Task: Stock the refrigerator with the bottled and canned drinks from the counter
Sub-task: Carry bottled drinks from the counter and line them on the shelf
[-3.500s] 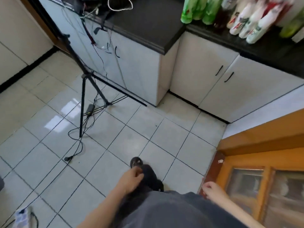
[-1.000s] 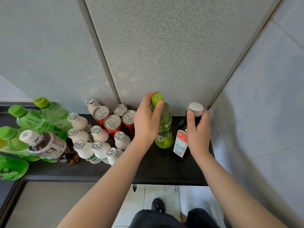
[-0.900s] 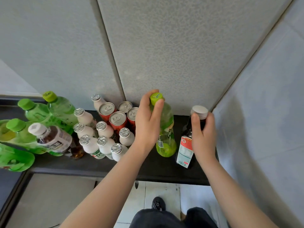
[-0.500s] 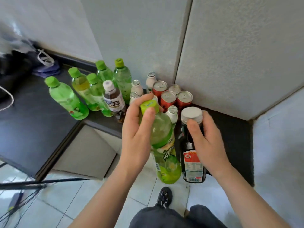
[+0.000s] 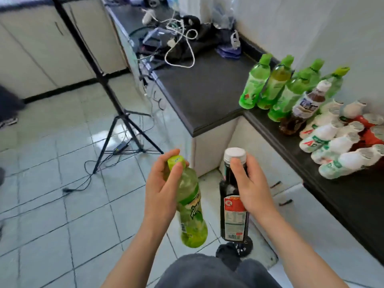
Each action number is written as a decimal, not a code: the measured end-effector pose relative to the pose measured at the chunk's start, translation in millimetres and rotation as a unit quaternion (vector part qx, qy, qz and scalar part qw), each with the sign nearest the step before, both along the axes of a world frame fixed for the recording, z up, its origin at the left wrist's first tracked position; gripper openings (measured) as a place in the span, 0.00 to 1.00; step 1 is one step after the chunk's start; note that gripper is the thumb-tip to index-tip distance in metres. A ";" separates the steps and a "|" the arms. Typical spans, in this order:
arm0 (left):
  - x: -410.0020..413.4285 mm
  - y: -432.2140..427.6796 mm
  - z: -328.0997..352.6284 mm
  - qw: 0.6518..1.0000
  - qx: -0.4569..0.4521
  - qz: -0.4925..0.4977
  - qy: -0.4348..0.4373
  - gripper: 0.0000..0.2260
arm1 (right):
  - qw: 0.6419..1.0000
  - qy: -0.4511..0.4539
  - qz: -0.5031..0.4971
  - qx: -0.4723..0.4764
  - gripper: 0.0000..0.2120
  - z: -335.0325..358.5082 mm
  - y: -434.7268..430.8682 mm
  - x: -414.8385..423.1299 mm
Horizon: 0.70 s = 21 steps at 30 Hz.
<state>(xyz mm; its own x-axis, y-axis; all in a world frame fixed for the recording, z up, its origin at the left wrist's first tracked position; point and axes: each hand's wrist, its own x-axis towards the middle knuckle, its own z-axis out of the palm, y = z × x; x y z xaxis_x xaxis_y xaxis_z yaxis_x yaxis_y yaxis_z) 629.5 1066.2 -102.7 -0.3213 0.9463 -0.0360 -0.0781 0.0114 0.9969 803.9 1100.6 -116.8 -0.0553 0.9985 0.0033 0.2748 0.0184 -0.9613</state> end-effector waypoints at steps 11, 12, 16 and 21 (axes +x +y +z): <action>-195.3 -157.0 -21.6 0.973 -0.040 0.228 0.003 0.10 | 0.981 0.005 0.187 -0.041 0.19 -9.9 -86.8 -225.8; -207.3 -169.7 -24.7 0.967 -0.038 0.253 -0.003 0.10 | 0.975 -0.006 0.215 -0.045 0.20 -10.1 -92.9 -245.3; -251.2 -221.3 -35.1 0.928 -0.036 0.370 -0.010 0.10 | 0.944 -0.039 0.322 -0.067 0.20 -16.8 -114.2 -327.1; -324.8 -282.4 -43.6 0.852 -0.054 0.521 -0.007 0.12 | 0.892 -0.049 0.440 -0.094 0.16 -27.2 -145.7 -454.8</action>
